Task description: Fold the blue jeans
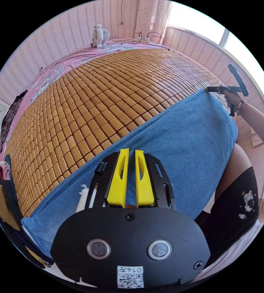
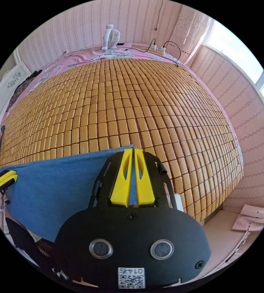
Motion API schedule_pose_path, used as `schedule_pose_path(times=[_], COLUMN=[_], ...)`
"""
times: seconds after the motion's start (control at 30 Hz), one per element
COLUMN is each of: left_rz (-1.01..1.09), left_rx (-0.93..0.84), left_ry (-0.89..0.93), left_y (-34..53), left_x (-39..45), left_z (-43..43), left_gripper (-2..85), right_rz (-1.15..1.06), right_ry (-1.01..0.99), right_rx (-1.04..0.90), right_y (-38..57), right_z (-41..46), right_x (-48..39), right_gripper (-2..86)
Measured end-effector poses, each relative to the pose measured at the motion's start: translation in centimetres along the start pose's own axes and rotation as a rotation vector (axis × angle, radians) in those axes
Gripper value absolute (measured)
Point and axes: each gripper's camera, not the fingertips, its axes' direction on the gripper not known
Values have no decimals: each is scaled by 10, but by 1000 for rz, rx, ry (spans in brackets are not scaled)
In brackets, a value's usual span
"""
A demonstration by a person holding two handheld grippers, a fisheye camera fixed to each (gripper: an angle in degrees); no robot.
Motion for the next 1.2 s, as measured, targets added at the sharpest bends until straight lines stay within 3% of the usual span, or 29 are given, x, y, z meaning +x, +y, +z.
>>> schedule_pose_path(times=[0.2,0.4,0.57,0.77,0.93,1.2], left_rz=[-22,-41,-86,-220,-427,-604], left_rx=[71,150,210,271,316,281], left_ry=[63,61,19,-50,-187,-280], left_y=[34,101,164,268,369,476], left_x=[-22,-52,-78,-133,-185,-251], left_z=[-33,-75,-114,-161,-195,-201], left_gripper=[44,44,50,59,64,68], right_rz=[-38,-243,-363,-557,-867,-1234], right_ry=[97,129,50,-344,-678,-797], right_rx=[48,107,123,192,125,-20], right_y=[-11,-8,-9,-21,-45,-50], right_z=[-28,-73,-97,-127,-131,-116], right_x=[-32,-95,-153,-260,-420,-676], right_gripper=[17,29,47,64,71,81])
